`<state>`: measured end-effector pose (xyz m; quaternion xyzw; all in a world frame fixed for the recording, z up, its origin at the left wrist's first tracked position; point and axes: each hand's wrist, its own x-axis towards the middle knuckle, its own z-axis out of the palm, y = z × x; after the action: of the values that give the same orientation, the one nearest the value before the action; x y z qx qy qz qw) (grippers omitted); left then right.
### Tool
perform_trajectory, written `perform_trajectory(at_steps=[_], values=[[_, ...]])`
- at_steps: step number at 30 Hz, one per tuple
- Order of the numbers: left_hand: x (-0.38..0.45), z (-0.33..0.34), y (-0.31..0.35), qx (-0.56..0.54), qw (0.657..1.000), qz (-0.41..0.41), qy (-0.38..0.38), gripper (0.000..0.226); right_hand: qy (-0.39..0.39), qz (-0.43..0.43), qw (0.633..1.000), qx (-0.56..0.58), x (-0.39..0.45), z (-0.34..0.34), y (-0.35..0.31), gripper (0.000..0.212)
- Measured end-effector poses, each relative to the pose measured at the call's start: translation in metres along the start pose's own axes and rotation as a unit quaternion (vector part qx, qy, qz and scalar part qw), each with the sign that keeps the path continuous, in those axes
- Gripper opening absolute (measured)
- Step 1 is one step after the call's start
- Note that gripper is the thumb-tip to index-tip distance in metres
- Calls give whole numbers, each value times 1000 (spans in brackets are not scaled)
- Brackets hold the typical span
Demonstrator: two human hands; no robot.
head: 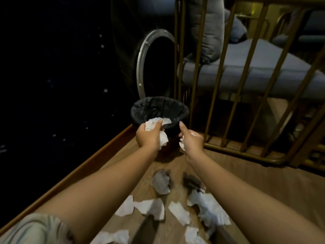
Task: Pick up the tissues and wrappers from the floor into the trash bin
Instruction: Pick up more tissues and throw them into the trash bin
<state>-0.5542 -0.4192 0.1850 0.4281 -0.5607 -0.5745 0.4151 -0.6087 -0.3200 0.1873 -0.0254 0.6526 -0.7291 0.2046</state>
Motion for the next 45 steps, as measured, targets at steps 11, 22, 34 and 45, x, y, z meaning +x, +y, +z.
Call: perform_trajectory(at_steps=[11,22,34,45], values=[[120,35,31,-102,986,-135,-2,60,-45,141,971,188,86,87,-53,25],[181,42,-6,-139,972,-134,-136,91,-148,177,954,192,113,108,-52,29],[114,0,-5,34,993,7,-114,42,-105,2,994,-3,95,51,-13,33],[-7,-24,-35,185,951,-6,-248,31,-98,-202,843,-488,16,-59,22,42]])
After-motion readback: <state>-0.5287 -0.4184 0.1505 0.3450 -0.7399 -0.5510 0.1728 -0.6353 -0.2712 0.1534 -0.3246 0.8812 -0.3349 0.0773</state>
